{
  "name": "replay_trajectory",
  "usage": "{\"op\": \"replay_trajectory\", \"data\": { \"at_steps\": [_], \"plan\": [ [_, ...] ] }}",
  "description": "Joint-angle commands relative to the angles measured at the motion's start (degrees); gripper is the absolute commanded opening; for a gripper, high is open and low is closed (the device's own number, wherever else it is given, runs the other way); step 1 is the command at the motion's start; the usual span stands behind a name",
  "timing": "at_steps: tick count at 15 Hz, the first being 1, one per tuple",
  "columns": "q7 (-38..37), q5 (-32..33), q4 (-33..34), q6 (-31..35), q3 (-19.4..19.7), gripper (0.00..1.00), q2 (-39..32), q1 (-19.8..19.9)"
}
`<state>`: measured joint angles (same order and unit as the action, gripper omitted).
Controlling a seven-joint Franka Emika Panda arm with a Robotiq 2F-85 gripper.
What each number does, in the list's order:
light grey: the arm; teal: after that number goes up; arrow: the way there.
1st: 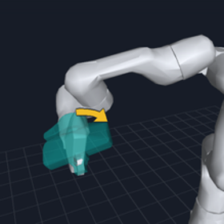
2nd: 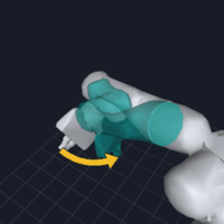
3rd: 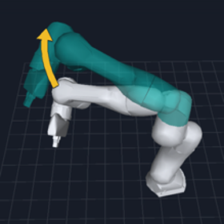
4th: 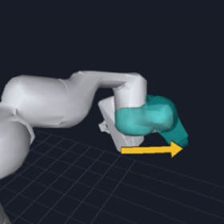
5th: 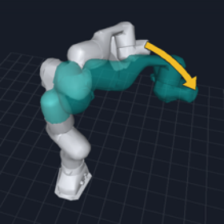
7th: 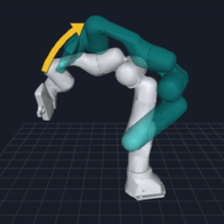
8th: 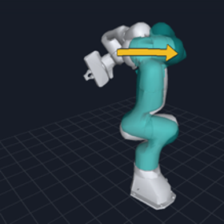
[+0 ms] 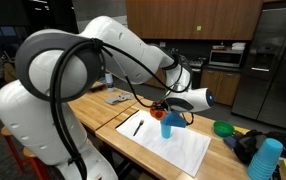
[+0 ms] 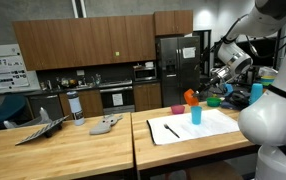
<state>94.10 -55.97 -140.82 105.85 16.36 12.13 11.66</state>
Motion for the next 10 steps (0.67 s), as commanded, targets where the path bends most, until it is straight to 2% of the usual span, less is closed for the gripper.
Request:
{"op": "replay_trajectory", "data": {
  "at_steps": [1,10],
  "plan": [
    [1.6,-1.3,1.5,-2.9,0.5,0.01,-1.0,0.7],
    [4.4,-1.2,3.7,-7.1,1.4,0.01,-4.3,1.6]
  ]
}}
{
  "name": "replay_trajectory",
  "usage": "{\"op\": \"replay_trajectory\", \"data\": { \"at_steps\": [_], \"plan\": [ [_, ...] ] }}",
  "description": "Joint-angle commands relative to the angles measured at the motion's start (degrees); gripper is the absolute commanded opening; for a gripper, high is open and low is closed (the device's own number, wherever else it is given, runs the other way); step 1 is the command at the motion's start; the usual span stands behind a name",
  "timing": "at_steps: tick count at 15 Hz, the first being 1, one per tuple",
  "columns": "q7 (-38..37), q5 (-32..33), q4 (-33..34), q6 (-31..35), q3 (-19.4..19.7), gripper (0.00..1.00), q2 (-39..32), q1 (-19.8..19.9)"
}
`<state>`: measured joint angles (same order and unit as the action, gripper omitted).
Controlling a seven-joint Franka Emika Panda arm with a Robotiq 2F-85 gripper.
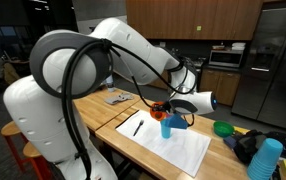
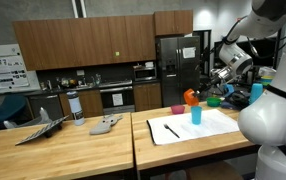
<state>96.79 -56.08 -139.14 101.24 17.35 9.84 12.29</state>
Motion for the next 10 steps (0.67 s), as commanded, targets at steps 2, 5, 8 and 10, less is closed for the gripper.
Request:
{"op": "replay_trajectory", "data": {
  "at_steps": [2,5,8,10],
  "plan": [
    [2.3,-1.1,2.3,-2.7,0.4,0.01,-2.7,1.3],
    [3.0,-1.1,3.2,-3.7,0.4,0.01,-4.1,1.7],
    [3.6,-1.3,4.0,-4.5,0.3,0.01,-5.1,1.9],
    [3.9,-1.1,5.5,-5.2,0.3,0.01,-6.4,2.0]
  ]
}}
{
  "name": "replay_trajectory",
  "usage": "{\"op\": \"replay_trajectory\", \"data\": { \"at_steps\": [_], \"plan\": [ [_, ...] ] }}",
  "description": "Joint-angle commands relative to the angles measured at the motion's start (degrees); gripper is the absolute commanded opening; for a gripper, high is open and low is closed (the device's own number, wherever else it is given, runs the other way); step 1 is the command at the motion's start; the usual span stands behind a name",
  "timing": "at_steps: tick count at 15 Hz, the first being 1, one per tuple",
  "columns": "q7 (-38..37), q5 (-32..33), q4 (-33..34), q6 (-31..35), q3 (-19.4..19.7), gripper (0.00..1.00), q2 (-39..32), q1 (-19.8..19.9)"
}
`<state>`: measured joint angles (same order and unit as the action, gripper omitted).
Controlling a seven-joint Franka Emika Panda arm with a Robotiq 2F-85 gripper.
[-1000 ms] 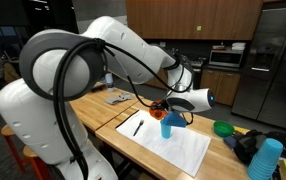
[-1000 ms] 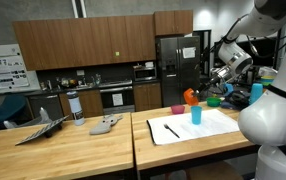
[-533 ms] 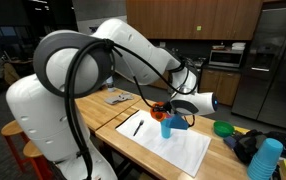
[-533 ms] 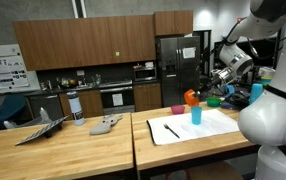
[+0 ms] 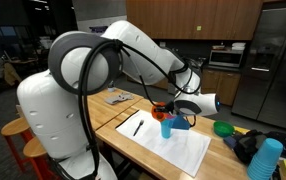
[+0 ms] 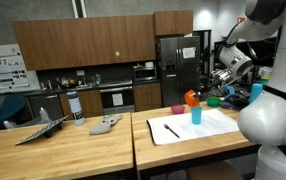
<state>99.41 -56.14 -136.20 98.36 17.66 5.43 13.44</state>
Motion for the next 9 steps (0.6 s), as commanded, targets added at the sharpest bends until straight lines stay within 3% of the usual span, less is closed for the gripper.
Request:
{"op": "replay_trajectory", "data": {
  "at_steps": [1,9],
  "plan": [
    [1.5,-1.5,2.2,-2.1,-0.2,0.01,-2.0,0.7],
    [2.6,-2.0,5.5,-3.9,-0.9,0.01,-4.5,0.6]
  ]
}}
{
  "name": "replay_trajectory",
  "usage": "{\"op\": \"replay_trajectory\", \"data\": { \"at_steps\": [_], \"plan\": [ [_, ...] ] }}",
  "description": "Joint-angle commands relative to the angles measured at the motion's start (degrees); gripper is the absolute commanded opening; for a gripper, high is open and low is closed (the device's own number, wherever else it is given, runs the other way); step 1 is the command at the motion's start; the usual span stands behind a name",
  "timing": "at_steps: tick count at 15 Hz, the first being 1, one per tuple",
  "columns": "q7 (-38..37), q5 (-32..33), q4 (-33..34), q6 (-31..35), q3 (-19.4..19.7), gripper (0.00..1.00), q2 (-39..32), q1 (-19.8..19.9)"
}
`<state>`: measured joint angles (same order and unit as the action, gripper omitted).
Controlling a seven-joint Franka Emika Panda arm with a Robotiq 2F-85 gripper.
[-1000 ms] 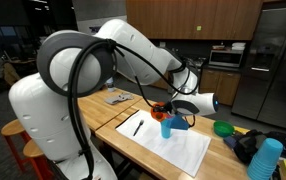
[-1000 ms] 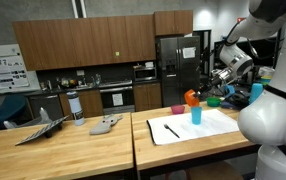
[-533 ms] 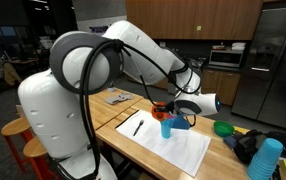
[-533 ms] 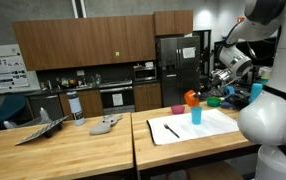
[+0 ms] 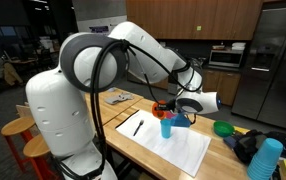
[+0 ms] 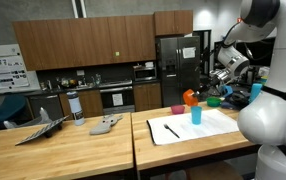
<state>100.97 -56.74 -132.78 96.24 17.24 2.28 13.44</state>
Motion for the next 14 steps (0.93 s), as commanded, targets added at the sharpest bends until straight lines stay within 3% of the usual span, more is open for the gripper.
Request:
{"op": "replay_trajectory", "data": {
  "at_steps": [1,14],
  "plan": [
    [1.2,-1.6,2.4,-2.1,-0.6,0.01,-1.7,0.6],
    [4.1,-4.9,3.8,-5.7,-1.2,0.01,-3.2,0.8]
  ]
}}
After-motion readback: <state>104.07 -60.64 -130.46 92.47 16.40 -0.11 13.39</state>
